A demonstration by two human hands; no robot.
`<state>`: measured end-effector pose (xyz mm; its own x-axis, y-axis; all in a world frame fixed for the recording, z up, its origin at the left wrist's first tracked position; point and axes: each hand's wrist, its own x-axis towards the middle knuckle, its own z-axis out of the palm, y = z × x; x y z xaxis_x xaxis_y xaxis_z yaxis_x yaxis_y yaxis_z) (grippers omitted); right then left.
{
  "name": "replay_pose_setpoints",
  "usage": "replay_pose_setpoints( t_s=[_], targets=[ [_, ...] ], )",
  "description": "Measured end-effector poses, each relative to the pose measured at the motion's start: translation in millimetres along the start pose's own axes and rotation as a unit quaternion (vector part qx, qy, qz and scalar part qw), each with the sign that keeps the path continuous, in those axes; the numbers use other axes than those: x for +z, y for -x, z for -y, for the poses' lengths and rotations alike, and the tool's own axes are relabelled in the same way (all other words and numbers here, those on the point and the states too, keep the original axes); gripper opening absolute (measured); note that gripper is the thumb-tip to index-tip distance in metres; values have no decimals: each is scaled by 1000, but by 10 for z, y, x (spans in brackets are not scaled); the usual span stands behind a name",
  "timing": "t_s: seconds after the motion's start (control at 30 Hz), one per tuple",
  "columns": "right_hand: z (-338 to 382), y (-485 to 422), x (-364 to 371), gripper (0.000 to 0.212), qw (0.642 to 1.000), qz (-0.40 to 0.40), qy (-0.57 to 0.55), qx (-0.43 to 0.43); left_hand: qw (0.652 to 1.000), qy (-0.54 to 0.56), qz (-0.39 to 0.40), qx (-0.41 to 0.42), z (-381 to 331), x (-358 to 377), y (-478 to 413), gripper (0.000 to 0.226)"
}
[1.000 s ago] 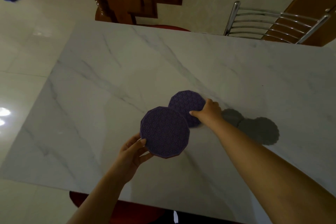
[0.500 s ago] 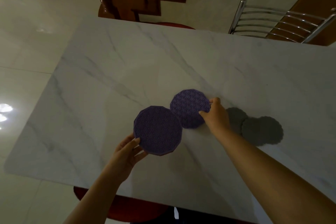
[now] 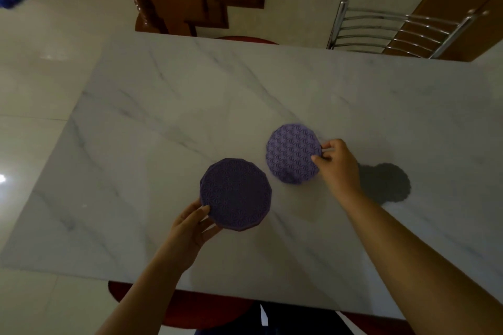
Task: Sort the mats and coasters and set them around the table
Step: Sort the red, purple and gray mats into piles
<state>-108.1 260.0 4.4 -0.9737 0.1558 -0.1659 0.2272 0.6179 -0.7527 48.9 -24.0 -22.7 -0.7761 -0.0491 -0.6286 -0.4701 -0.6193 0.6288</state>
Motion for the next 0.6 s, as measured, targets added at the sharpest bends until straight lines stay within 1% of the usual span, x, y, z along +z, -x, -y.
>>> replay_pose_setpoints(
  t_s=[0.1, 0.2, 0.23, 0.3, 0.33, 0.43, 0.53, 0.6],
  targets=[
    [-36, 41, -256, 25, 987, 13, -148, 54, 1000, 7, 7, 2, 15, 39, 2, 31],
    [-15, 108, -484, 26, 956, 17, -271, 111, 1000, 10, 12, 4, 28, 94, -1, 31],
    [2, 137, -536, 23, 945, 25, -303, 125, 1000, 9, 15, 5, 30, 113, -5, 32],
    [50, 231, -584, 16, 922, 57, -361, 127, 1000, 8, 21, 3, 37, 162, -6, 31],
    [83, 288, -572, 16, 913, 78, -382, 123, 1000, 9, 23, 2, 42, 185, -5, 30],
    [151, 456, -418, 20, 900, 127, -395, 132, 1000, 8, 30, -4, 53, 250, 0, 29],
    [186, 605, -228, 24, 905, 167, -359, 155, 999, -1, 46, -4, 52, 301, 11, 28],
    [178, 660, -143, 23, 908, 172, -345, 167, 998, -2, 56, -2, 48, 327, 18, 30]
  ],
)
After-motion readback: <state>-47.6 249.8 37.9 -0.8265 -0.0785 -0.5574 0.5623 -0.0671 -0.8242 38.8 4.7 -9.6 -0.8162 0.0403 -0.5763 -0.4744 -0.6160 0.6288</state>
